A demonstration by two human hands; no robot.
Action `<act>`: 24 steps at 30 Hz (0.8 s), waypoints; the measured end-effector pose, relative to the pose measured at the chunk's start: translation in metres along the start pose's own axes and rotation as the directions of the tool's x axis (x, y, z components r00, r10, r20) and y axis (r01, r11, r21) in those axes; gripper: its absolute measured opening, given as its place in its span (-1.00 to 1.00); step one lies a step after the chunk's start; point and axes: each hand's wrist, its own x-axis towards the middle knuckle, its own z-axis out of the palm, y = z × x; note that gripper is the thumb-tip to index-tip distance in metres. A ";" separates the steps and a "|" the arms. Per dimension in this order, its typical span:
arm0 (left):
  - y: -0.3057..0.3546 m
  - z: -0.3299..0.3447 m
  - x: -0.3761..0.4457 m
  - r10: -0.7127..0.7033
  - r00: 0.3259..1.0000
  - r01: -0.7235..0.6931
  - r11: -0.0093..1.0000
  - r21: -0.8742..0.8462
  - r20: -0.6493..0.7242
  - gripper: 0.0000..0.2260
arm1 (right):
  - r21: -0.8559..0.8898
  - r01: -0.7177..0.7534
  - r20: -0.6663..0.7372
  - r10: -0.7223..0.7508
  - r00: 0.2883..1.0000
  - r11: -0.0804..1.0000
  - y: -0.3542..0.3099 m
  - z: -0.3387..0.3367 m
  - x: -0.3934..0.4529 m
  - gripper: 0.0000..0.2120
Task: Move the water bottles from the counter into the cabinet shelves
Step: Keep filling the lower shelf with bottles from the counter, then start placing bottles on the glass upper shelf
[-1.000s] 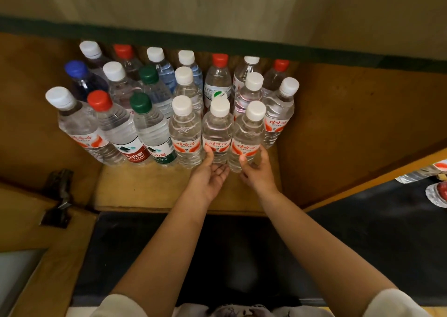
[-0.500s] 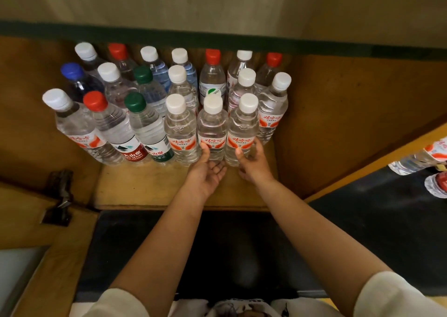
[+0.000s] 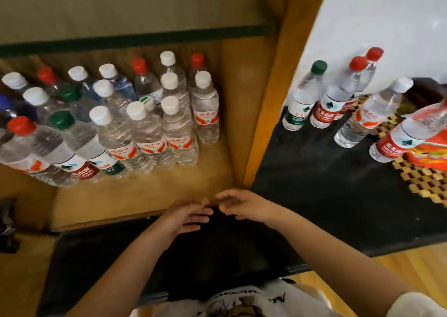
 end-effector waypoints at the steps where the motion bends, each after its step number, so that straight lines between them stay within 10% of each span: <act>1: -0.002 0.012 -0.002 -0.013 1.000 0.012 0.998 0.069 0.020 -0.83 | -0.012 0.008 0.021 -0.007 1.000 1.000 0.010 -0.009 -0.011 -0.66; 15: 0.034 0.247 0.032 0.117 0.937 -0.257 0.869 0.422 0.329 -0.87 | 0.315 -0.015 -0.473 0.171 0.864 0.949 0.146 -0.174 -0.142 -0.80; 24: 0.108 0.346 0.087 0.455 0.879 -0.477 0.841 0.256 0.146 -0.47 | 0.316 0.154 -0.823 0.189 0.536 0.936 0.155 -0.267 -0.170 -0.82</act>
